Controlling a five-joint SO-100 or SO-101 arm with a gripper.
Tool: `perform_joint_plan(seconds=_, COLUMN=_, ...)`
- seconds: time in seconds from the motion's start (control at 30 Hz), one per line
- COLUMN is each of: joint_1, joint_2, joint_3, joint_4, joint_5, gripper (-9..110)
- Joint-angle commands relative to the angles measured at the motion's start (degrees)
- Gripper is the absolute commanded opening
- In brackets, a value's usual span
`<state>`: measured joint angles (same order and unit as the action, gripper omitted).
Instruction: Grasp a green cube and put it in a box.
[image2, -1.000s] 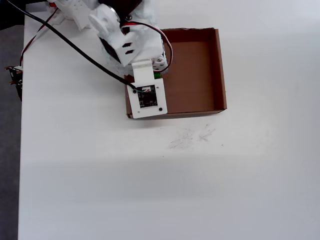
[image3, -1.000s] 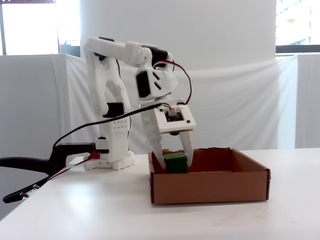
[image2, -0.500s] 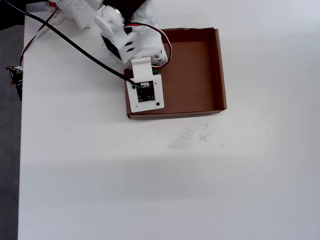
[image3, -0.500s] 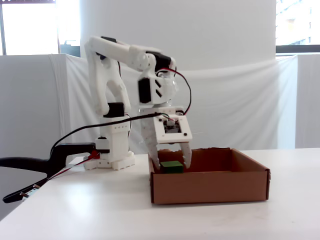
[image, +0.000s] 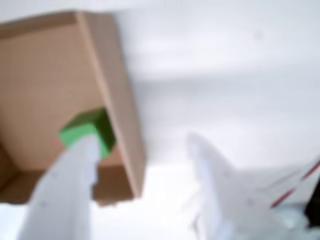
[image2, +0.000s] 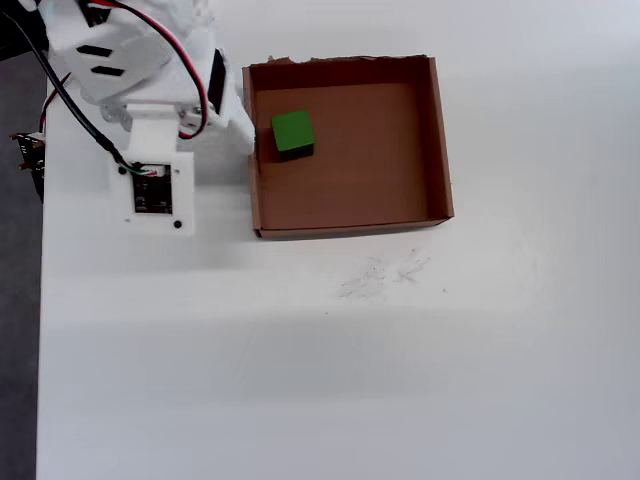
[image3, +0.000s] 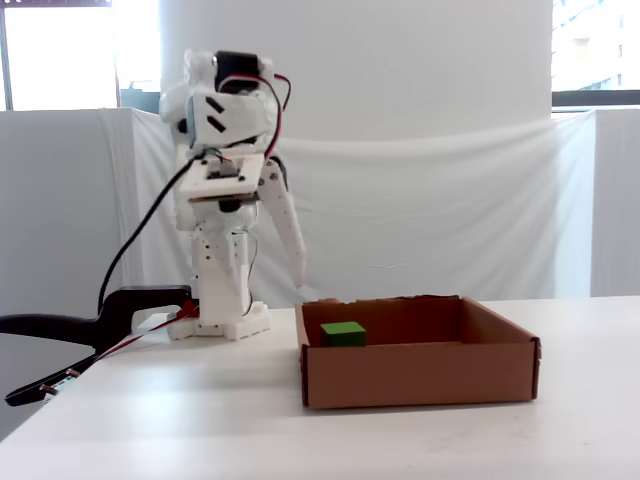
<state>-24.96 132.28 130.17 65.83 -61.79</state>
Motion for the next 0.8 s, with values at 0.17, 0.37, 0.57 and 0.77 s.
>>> perform_joint_plan(seconds=0.17, joint_1=9.93, joint_2=16.88, joint_3=11.69, joint_4=-1.67, joint_5=-15.47, gripper=21)
perform_joint_plan(seconds=0.37, joint_1=12.83, joint_2=29.97, joint_3=22.41, joint_4=-0.26, joint_5=-20.74, gripper=20)
perform_joint_plan(seconds=0.57, joint_1=15.03, joint_2=40.61, joint_3=29.09, joint_4=3.52, joint_5=-24.08, gripper=19)
perform_joint_plan(seconds=0.77, joint_1=15.73, joint_2=45.97, joint_3=33.22, joint_4=5.1, joint_5=-25.31, gripper=18)
